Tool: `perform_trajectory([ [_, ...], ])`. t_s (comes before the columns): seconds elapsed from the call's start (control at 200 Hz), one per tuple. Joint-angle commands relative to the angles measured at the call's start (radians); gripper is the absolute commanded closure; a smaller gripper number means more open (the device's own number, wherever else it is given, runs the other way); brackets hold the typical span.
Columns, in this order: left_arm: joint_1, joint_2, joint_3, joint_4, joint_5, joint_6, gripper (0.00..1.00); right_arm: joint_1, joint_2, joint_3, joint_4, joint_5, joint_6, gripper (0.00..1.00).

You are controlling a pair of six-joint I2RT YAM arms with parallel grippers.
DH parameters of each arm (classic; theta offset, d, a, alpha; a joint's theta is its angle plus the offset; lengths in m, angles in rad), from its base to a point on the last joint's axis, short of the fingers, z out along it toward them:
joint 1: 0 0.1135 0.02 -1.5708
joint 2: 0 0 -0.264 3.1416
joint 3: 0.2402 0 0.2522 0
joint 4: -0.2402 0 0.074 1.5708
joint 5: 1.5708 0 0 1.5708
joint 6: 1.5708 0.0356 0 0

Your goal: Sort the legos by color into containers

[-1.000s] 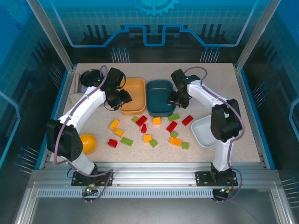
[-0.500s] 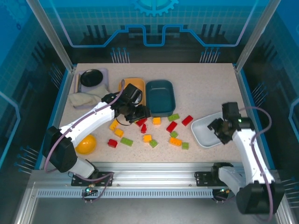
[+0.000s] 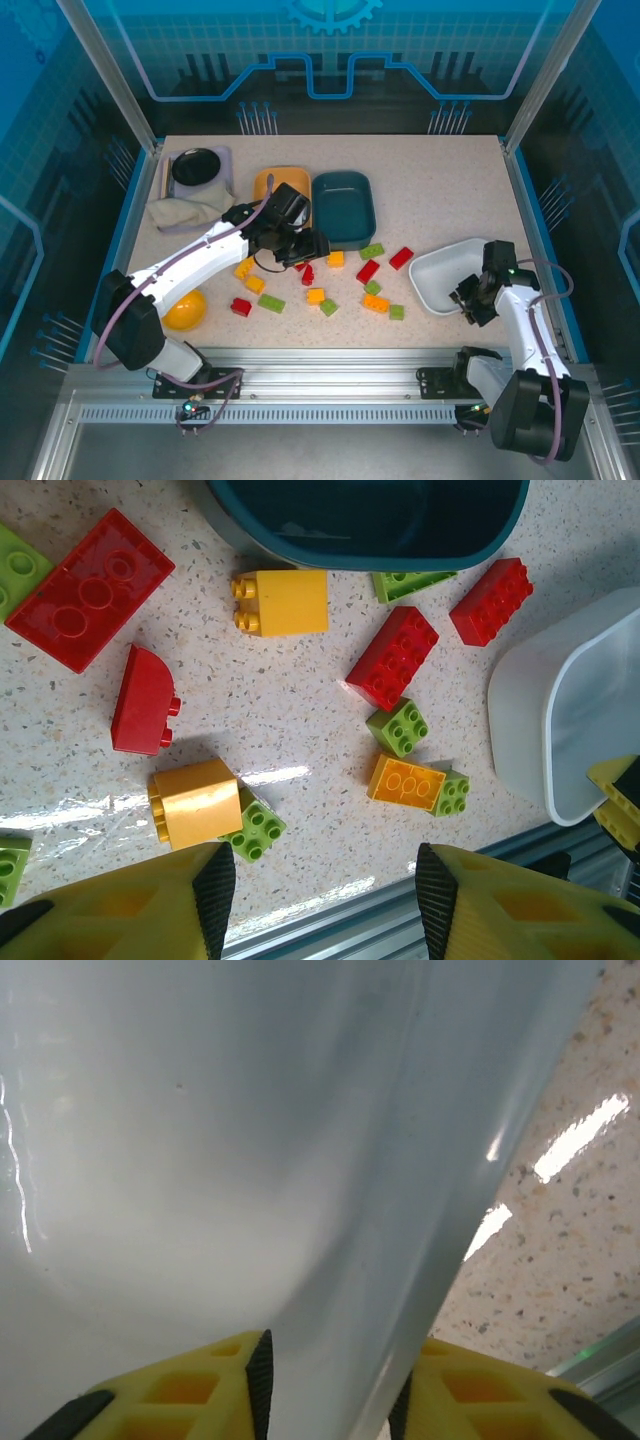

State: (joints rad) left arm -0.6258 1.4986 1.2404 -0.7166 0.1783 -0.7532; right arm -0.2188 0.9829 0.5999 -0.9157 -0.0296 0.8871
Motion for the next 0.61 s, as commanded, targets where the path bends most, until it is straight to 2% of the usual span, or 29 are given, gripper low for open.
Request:
perform_trajectory([
  [0.0, -0.006, -0.041, -0.007, -0.004, 0.001, 0.019, 0.45, -0.017, 0.035, -0.014, 0.025, 0.015, -0.011, 0.69],
  [0.16, -0.006, -0.053, -0.016, -0.005, -0.021, 0.005, 0.46, -0.017, 0.088, -0.004, 0.057, 0.042, -0.023, 0.82],
  [0.31, -0.005, -0.057, -0.003, -0.012, -0.039, 0.002, 0.46, -0.017, 0.164, 0.097, 0.060, 0.104, -0.074, 0.98],
  [0.465, 0.009, -0.045, 0.022, -0.041, -0.050, 0.004, 0.46, -0.017, 0.303, 0.308, 0.079, 0.164, -0.191, 1.00],
  [0.6, 0.031, -0.024, 0.045, -0.058, -0.027, -0.014, 0.46, -0.003, 0.484, 0.510, 0.125, 0.129, -0.336, 1.00],
])
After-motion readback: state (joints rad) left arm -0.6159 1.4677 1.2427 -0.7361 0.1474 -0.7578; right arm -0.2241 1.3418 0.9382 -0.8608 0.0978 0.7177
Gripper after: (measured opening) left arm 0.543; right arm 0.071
